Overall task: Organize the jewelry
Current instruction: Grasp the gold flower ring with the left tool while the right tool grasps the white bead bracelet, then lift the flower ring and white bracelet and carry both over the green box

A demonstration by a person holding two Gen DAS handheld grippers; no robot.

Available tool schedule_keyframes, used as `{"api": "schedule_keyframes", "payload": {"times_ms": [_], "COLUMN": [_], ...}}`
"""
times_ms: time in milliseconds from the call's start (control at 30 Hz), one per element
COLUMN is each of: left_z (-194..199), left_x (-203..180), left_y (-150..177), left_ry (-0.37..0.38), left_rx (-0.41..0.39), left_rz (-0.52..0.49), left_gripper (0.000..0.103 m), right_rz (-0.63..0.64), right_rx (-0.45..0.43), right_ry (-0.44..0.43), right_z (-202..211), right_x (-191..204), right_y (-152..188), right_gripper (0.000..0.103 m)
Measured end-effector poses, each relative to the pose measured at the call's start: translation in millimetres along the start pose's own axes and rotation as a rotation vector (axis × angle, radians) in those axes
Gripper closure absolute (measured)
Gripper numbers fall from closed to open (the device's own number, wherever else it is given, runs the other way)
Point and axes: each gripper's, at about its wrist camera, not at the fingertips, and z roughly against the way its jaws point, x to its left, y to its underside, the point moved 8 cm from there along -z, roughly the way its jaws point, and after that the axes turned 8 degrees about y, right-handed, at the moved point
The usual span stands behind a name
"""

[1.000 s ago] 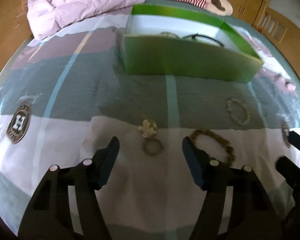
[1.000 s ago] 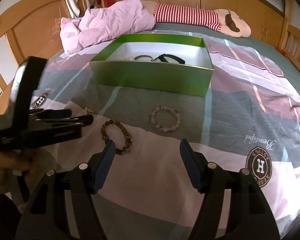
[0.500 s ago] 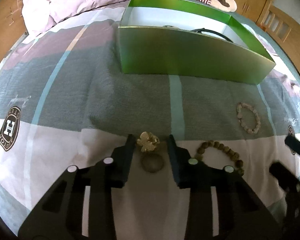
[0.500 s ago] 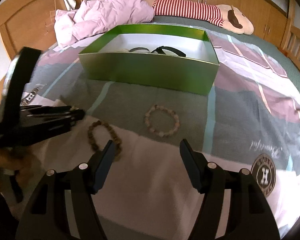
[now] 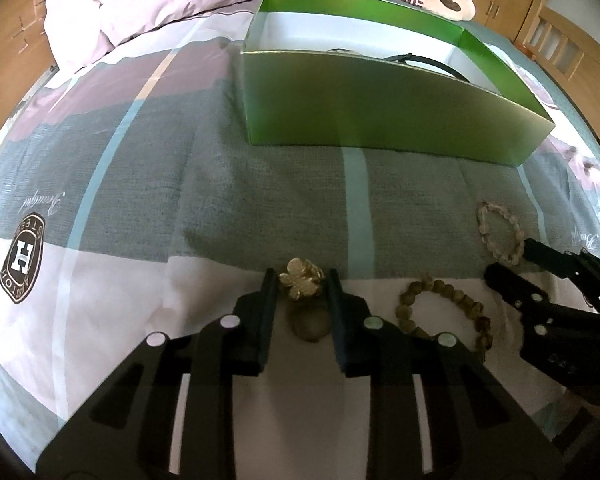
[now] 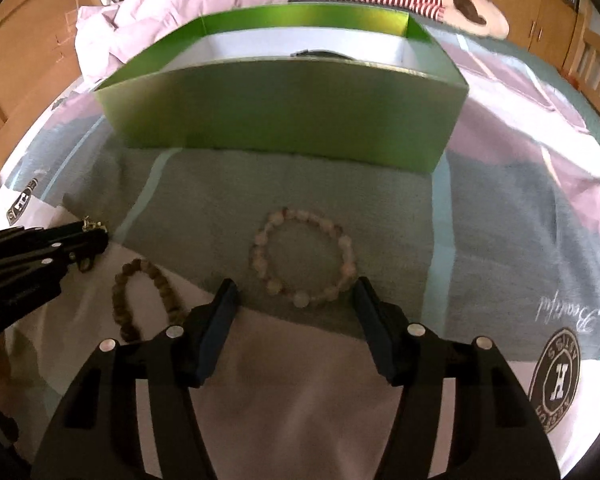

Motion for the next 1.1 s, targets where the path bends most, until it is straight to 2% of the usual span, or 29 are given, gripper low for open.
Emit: {"api": "schedule_keyframes", "payload": {"times_ms": [67,133,200,233,433,733,1100], "left_z": [0,1,2,2,5,18,51], "left_x": [0,1,1,0,0,-3,-18], "left_y": [0,0,0,0,-2,-7,-16], "left_ry": [0.002,0.003,0.001,0.0,0.002,0.01,0.026], "left_rx": [-0.001,-0.005,-0.008,-0.01,-0.018,-0.052,-0.113], "left_rz": [0.001,-0.003,-0.007,-0.011,-0.011,-0.023,-0.054], "left_gripper": [0.079,0.079,0.079,0.079,0.079,0.079,0.079], "right_rz": [-0.004,-0.012,-0.018,-0.021,-0.017,-0.027,-0.047], "right_rx": [-0.006,-0.022,-0.018,-0.017,-0.071,-0.095,-0.183], "right_ry": [0.008,0.027,0.024,0.022,0.035,0.012,-0.005], "right_z": [-1,-2,-2,-1,11,28,74], "right_x": [-1,-5,-8,-8,-7,-8,-9], "right_y": [-2,-4,-5,-6,-14,-20,-26], "right_gripper": [0.056,0.083,0.085,0.096,0.096,0.096,0.096]}}
